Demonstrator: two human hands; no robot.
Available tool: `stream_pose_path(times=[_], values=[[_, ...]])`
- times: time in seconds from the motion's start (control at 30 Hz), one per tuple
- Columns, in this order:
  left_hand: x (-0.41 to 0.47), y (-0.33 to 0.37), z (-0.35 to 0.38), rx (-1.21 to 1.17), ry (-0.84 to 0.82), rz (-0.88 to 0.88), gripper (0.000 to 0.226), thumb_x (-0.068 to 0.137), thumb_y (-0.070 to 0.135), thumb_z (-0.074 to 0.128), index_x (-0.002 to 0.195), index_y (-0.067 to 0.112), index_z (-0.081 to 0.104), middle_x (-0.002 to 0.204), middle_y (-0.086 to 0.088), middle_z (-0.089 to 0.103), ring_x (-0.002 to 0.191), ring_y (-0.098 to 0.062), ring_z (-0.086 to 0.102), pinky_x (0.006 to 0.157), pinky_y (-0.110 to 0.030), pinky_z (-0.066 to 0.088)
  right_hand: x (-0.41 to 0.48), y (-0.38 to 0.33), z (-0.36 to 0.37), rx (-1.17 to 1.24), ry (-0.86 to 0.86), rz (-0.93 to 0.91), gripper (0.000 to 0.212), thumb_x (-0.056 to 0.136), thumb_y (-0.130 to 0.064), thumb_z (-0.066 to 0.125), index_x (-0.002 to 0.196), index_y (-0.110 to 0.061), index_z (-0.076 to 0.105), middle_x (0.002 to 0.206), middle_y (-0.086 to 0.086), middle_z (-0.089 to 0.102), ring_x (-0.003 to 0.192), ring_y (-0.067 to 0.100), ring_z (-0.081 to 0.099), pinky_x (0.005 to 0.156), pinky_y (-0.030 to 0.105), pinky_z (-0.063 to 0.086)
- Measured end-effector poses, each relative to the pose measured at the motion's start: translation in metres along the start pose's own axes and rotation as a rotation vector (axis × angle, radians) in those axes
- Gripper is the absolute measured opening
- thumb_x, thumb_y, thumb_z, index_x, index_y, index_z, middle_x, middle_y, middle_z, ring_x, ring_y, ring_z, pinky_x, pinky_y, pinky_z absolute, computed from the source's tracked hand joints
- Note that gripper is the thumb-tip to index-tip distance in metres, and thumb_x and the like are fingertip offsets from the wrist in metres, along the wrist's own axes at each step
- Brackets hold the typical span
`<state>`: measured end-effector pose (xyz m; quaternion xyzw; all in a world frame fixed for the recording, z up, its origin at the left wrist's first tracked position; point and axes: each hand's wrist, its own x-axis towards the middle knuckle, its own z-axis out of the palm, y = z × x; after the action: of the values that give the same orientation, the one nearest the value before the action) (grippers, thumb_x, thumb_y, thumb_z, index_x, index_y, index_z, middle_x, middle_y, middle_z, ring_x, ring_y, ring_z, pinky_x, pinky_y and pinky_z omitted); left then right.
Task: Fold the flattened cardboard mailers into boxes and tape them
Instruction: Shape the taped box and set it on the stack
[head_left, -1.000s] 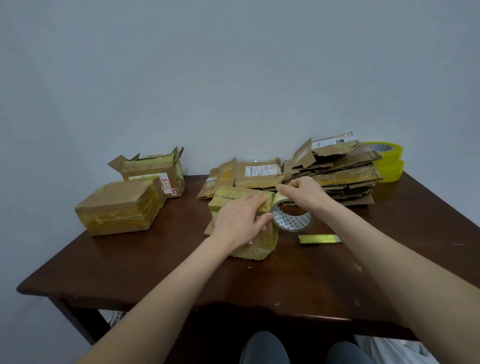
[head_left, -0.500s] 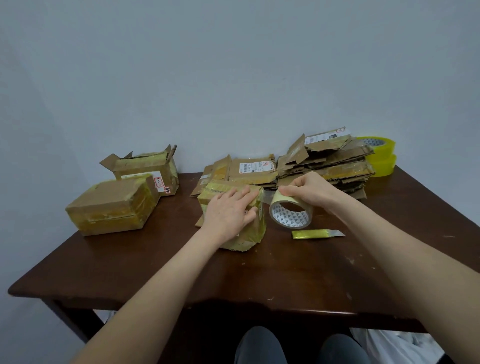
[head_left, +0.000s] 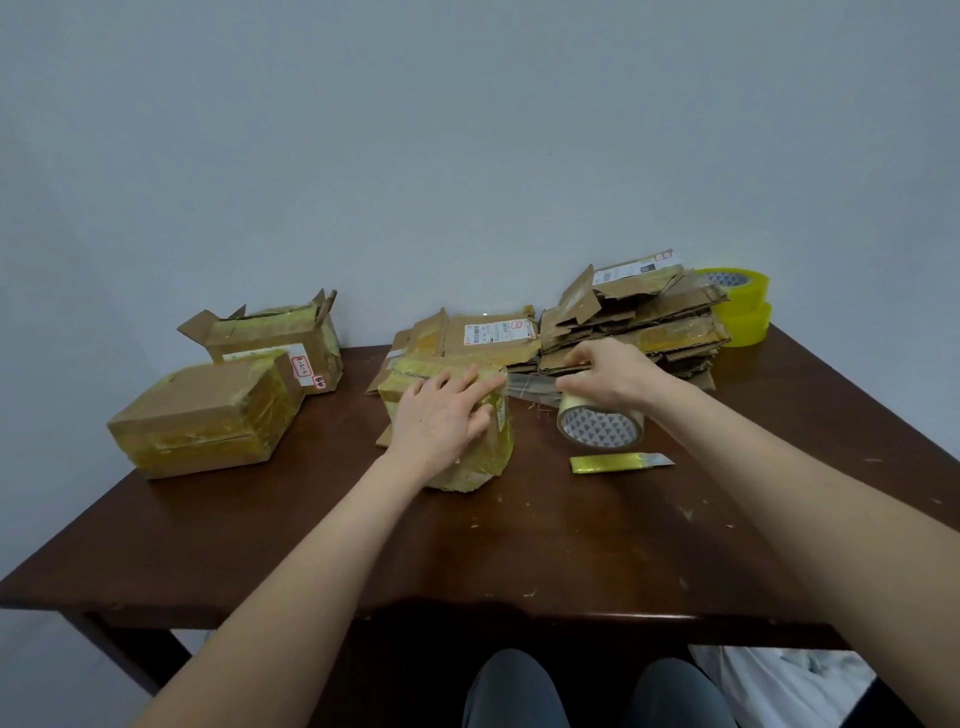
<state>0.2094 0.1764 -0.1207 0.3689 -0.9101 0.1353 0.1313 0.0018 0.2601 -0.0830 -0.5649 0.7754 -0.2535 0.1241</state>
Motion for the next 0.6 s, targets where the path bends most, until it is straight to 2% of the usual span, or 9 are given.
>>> stream_pose_path(times=[0.03, 0.1, 0.2, 0.23, 0.3, 0.37, 0.43, 0.47, 0.6], values=[[0.0, 0.0, -0.001, 0.004, -0.007, 0.002, 0.044, 0.101, 0.044, 0.025, 0.145, 0.046, 0.025, 0.155, 0.006, 0.029, 0.14, -0.025, 0.031, 0.11, -0.039, 0.028, -0.001, 0.0, 0.003, 0.005, -0.017, -0.012, 0.031, 0.089, -0.038, 0.06, 0.112, -0.018, 0.069, 0.107, 0.004, 0.066, 0.086, 0.019, 0.06, 0.065, 0.029, 0.05], [-0.001, 0.0, -0.002, 0.005, -0.033, 0.002, 0.044, 0.102, 0.045, 0.024, 0.145, 0.046, 0.024, 0.156, 0.005, 0.028, 0.141, -0.026, 0.029, 0.111, -0.04, 0.026, -0.001, 0.0, 0.009, -0.014, -0.018, -0.013, 0.024, 0.09, -0.035, 0.059, 0.106, -0.024, 0.073, 0.104, 0.004, 0.07, 0.086, 0.018, 0.062, 0.07, 0.032, 0.055], [-0.006, 0.003, -0.008, -0.021, -0.04, -0.002, 0.043, 0.101, 0.043, 0.027, 0.144, 0.042, 0.03, 0.153, 0.0, 0.033, 0.139, -0.025, 0.033, 0.111, -0.042, 0.028, -0.003, -0.005, 0.011, -0.036, 0.028, -0.002, 0.019, 0.09, -0.029, 0.059, 0.099, -0.024, 0.075, 0.096, 0.002, 0.072, 0.08, 0.017, 0.063, 0.061, 0.027, 0.05], [-0.009, 0.006, -0.012, -0.047, 0.021, 0.017, 0.041, 0.101, 0.039, 0.033, 0.141, 0.036, 0.041, 0.148, -0.003, 0.041, 0.134, -0.026, 0.04, 0.108, -0.043, 0.033, -0.003, -0.007, 0.01, -0.028, 0.033, 0.0, 0.018, 0.09, -0.026, 0.059, 0.096, -0.024, 0.075, 0.094, 0.002, 0.072, 0.077, 0.016, 0.063, 0.058, 0.025, 0.048], [-0.017, 0.021, -0.017, -0.111, 0.261, 0.168, 0.03, 0.094, 0.026, 0.048, 0.118, 0.019, 0.064, 0.121, -0.008, 0.063, 0.11, -0.026, 0.059, 0.093, -0.04, 0.048, -0.004, -0.008, 0.005, -0.017, 0.038, 0.003, 0.013, 0.089, -0.025, 0.06, 0.088, -0.024, 0.073, 0.091, 0.0, 0.071, 0.075, 0.016, 0.061, 0.057, 0.024, 0.045], [-0.025, 0.044, -0.019, -0.16, 0.41, 0.35, 0.025, 0.088, 0.02, 0.048, 0.098, 0.013, 0.07, 0.095, -0.004, 0.069, 0.085, -0.02, 0.065, 0.071, -0.033, 0.055, -0.003, -0.011, 0.002, -0.006, 0.057, -0.005, 0.011, 0.088, -0.025, 0.062, 0.082, -0.026, 0.071, 0.094, -0.001, 0.071, 0.083, 0.016, 0.061, 0.065, 0.026, 0.049], [-0.03, 0.075, -0.015, -0.18, 0.364, 0.469, 0.029, 0.086, 0.022, 0.043, 0.094, 0.012, 0.069, 0.085, -0.002, 0.068, 0.075, -0.018, 0.064, 0.058, -0.031, 0.054, -0.002, -0.015, 0.0, -0.001, 0.084, -0.016, 0.012, 0.088, -0.026, 0.062, 0.086, -0.026, 0.074, 0.097, -0.001, 0.072, 0.088, 0.016, 0.063, 0.069, 0.028, 0.051], [-0.029, 0.091, -0.011, -0.188, 0.301, 0.488, 0.032, 0.087, 0.021, 0.041, 0.097, 0.012, 0.07, 0.088, -0.003, 0.068, 0.078, -0.02, 0.064, 0.058, -0.032, 0.054, -0.001, -0.016, -0.002, 0.001, 0.095, -0.021, 0.013, 0.088, -0.026, 0.062, 0.09, -0.026, 0.075, 0.098, -0.002, 0.072, 0.089, 0.016, 0.063, 0.069, 0.028, 0.051], [-0.012, 0.133, 0.013, -0.228, -0.066, 0.202, 0.037, 0.099, 0.018, 0.041, 0.133, 0.008, 0.048, 0.132, -0.012, 0.053, 0.119, -0.029, 0.051, 0.086, -0.043, 0.05, 0.0, -0.016, -0.005, 0.014, 0.106, -0.037, 0.015, 0.089, -0.028, 0.062, 0.096, -0.024, 0.075, 0.095, -0.002, 0.069, 0.078, 0.014, 0.062, 0.063, 0.026, 0.049]])
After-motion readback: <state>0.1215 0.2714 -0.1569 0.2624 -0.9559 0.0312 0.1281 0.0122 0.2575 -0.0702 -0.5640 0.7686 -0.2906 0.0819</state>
